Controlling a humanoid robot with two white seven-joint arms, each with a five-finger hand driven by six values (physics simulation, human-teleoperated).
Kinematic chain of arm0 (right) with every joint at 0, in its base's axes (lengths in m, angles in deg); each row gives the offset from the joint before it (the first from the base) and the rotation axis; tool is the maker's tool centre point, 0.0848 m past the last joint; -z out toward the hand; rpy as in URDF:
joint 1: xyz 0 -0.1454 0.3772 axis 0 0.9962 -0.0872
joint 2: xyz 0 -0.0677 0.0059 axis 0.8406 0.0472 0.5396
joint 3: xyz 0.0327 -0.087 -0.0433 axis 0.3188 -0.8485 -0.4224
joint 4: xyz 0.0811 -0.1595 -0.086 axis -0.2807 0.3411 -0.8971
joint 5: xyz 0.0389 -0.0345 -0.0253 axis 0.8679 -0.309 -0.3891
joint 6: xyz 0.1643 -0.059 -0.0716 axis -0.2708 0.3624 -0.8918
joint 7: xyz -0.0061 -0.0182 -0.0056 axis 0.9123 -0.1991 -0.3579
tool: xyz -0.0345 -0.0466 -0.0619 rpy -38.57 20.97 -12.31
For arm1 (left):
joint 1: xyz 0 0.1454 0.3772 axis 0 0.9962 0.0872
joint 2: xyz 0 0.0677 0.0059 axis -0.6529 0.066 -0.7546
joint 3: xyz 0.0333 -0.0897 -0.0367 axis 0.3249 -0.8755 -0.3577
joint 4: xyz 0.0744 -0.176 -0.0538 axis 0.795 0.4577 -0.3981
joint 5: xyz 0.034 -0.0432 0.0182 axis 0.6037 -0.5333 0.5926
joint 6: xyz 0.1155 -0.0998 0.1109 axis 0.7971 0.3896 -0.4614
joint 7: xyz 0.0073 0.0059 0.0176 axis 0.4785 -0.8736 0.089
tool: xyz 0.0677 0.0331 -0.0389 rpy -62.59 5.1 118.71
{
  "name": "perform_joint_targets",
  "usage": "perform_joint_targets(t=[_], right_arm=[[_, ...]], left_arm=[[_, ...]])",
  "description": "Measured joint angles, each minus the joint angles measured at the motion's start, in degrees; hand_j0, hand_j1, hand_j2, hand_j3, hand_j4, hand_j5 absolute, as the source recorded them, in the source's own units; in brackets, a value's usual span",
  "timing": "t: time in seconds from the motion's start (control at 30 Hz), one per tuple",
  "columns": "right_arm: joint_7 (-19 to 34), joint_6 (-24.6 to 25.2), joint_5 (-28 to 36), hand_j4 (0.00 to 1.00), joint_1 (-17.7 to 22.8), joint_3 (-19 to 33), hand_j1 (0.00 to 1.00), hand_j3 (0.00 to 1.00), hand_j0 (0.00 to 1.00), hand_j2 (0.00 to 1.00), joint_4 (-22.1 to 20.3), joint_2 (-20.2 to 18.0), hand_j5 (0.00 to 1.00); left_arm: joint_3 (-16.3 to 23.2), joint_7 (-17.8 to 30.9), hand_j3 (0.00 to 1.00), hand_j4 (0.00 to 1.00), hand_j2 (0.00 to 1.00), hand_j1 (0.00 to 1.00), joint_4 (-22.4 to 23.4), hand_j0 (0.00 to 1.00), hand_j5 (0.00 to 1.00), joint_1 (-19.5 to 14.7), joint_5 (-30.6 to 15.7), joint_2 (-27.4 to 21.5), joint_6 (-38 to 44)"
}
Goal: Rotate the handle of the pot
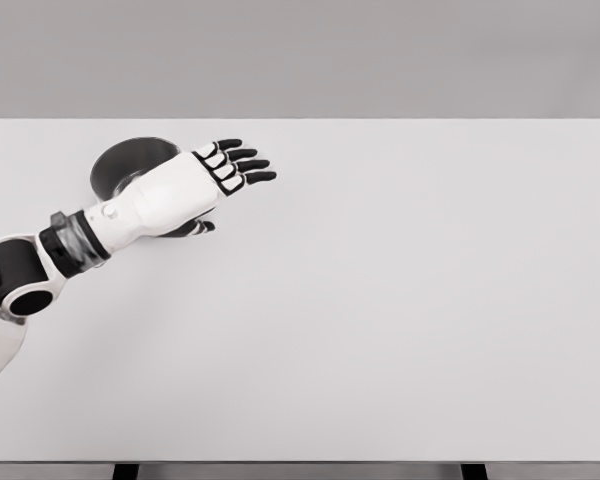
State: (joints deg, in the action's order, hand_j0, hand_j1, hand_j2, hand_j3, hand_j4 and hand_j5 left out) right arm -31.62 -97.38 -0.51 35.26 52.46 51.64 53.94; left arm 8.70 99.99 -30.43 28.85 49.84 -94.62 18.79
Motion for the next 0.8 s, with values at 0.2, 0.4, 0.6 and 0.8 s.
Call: perform_joint_targets(t=[0.2,0.4,0.6,0.8], right_arm=[[0.0,0.0,0.0,1.0,0.1,0.0,1.0,1.0,1.0,1.0,0.0,0.0,1.0],[0.0,0.0,0.0,1.0,0.1,0.0,1.0,1.0,1.0,1.0,0.0,0.0,1.0],[0.0,0.0,0.0,1.0,0.1,0.0,1.0,1.0,1.0,1.0,0.0,0.0,1.0],[0.0,0.0,0.0,1.0,0.0,0.0,1.0,1.0,1.0,1.0,0.0,0.0,1.0]], left_arm=[[-0.4,-0.1,1.0,1.0,1.0,1.0,2.2,1.0,1.0,2.0,0.5,-0.4,0.0],[-1.9,-0.1,1.0,1.0,1.0,1.0,5.2,1.0,1.0,3.2,0.6,-1.2,0.0],[-5.5,-0.3,1.0,1.0,1.0,1.0,5.9,1.0,1.0,4.4,0.5,-2.9,0.0],[-6.5,-0.4,1.0,1.0,1.0,1.0,6.6,1.0,1.0,5.5,0.5,-3.5,0.0]])
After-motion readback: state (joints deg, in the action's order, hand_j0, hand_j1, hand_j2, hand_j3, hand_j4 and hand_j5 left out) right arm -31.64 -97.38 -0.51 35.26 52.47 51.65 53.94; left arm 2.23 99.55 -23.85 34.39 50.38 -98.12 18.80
